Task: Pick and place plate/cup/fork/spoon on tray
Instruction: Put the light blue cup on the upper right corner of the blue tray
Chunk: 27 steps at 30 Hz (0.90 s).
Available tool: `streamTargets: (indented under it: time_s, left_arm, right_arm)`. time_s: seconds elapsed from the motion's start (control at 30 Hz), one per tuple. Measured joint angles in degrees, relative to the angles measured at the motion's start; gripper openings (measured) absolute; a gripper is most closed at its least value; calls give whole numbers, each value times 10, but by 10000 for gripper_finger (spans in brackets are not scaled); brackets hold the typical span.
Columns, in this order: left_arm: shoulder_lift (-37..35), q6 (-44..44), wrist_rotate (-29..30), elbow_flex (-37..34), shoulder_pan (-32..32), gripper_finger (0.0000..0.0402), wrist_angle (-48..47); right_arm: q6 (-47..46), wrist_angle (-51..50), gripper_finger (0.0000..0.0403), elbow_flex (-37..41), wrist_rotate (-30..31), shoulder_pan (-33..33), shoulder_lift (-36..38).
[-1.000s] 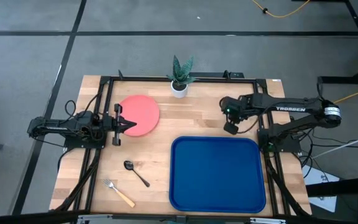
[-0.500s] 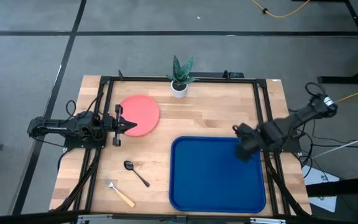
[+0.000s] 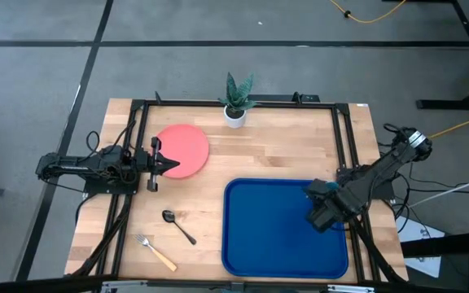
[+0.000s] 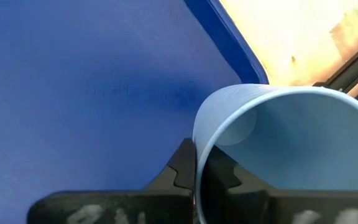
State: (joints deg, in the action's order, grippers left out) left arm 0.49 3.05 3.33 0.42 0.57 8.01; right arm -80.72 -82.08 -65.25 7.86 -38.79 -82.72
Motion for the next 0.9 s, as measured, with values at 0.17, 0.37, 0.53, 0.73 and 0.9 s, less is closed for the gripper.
streamTargets:
  time_s: [0.17,0.37,0.53,0.73,0.9]
  left_arm:
    - [0,0,0,0,0,0,0]
    - [0,-14,0,0,0,0,-9]
    - [0,-14,2,0,0,0,-11]
    - [0,-14,2,0,0,0,-11]
    - [0,-14,2,0,0,0,-11]
  right_arm:
    - [1,15,6,39,7,3,0]
    - [2,105,6,113,-41,16,48]
    - [4,178,7,159,-44,17,84]
    - [2,195,22,183,-42,17,89]
    - [4,200,31,153,-19,18,87]
